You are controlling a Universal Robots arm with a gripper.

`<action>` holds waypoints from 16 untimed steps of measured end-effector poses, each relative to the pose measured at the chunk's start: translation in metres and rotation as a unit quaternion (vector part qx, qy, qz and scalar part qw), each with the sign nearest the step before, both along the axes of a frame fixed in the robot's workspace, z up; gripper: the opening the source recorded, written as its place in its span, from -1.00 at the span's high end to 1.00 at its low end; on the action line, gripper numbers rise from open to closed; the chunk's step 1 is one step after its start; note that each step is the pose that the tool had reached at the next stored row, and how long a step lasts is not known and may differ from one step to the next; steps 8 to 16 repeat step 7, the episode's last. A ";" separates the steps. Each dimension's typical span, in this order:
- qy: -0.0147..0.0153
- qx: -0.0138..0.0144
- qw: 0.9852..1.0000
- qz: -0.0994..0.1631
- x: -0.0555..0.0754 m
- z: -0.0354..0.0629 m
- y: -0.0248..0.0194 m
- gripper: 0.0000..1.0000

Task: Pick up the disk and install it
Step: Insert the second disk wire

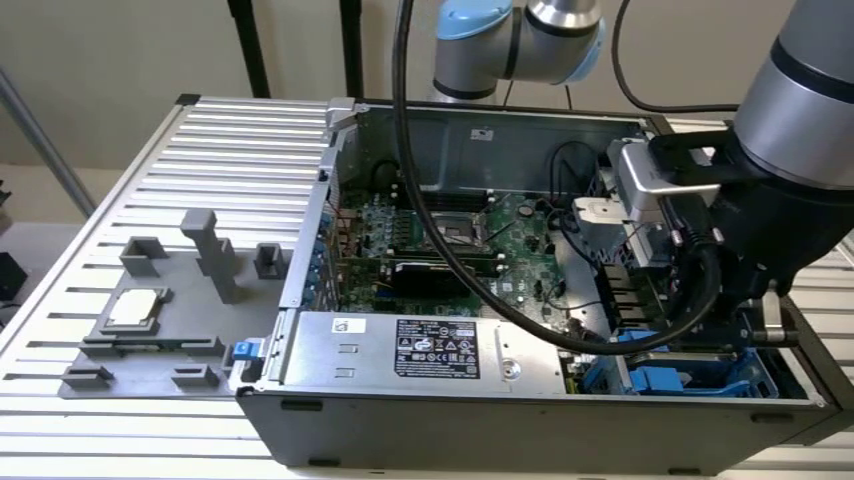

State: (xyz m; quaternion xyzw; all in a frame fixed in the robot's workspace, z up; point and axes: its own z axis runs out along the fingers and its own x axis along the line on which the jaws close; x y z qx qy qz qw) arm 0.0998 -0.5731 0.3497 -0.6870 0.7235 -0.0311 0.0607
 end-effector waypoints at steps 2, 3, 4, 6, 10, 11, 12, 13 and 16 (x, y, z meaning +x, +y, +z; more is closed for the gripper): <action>0.000 0.000 1.000 0.000 0.000 0.0000 0.0001 -1.00; 0.000 0.000 1.000 0.000 0.000 0.0000 0.0001 -1.00; 0.000 0.000 1.000 0.000 0.000 0.0000 0.0001 -1.00; 0.000 0.000 1.000 0.000 0.000 0.0000 0.0001 -1.00; 0.000 0.000 1.000 0.000 0.000 0.0000 0.0001 -1.00; 0.000 0.000 1.000 0.000 0.000 0.0000 0.0001 -1.00; 0.000 0.000 1.000 0.000 0.000 0.0000 0.0001 -1.00; 0.000 0.000 1.000 0.000 0.000 0.0000 0.0001 -1.00; 0.000 0.000 1.000 0.000 0.000 0.0000 0.0001 -1.00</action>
